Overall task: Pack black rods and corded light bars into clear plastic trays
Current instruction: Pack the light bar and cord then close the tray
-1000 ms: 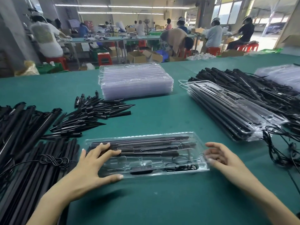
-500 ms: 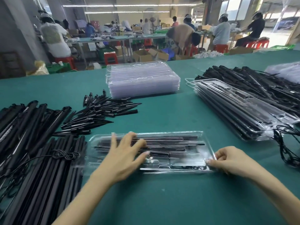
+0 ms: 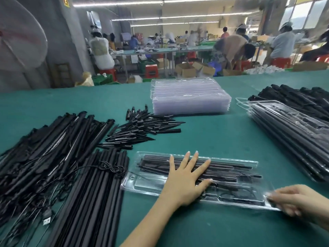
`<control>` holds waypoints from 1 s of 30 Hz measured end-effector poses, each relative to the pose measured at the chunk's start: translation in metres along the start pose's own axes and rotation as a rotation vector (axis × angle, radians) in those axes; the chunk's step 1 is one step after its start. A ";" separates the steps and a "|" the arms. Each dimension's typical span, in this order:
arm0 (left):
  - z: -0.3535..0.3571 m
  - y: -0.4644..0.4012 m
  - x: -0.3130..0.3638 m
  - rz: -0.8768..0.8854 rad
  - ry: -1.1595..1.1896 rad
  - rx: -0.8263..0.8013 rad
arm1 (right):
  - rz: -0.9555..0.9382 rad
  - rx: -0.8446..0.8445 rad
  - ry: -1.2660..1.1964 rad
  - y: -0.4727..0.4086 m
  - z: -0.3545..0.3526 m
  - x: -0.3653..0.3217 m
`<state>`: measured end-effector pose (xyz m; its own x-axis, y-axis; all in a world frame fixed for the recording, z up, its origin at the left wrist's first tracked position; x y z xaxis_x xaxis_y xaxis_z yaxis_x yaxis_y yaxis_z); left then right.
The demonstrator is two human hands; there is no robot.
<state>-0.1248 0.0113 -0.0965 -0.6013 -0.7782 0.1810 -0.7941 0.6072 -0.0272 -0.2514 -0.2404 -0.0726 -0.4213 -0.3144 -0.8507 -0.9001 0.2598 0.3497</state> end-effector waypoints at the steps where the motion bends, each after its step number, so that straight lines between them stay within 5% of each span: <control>1: -0.001 -0.001 -0.001 -0.004 -0.004 -0.009 | 0.017 0.001 -0.001 0.000 0.000 0.001; 6: 0.000 -0.001 -0.004 -0.009 0.024 0.016 | 0.032 -0.022 0.056 0.000 0.004 -0.002; 12: 0.002 -0.001 -0.009 -0.003 0.014 0.047 | 0.018 -0.072 -0.148 0.005 0.011 -0.005; 30: -0.004 -0.004 -0.003 -0.007 0.018 0.027 | -0.114 0.076 -0.156 0.000 0.013 -0.005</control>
<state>-0.1194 0.0124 -0.0928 -0.5944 -0.7792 0.1988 -0.8004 0.5971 -0.0529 -0.2483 -0.2271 -0.0735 -0.2895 -0.2024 -0.9356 -0.9275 0.3009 0.2219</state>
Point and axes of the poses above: each hand's wrist, its own y-axis away from the middle knuckle, its own z-axis out of the palm, x = y × z, the point moved 2 cm from there along -y, towards the middle knuckle, and after that the axes turned 5 degrees about -z, right-handed, at the moved point
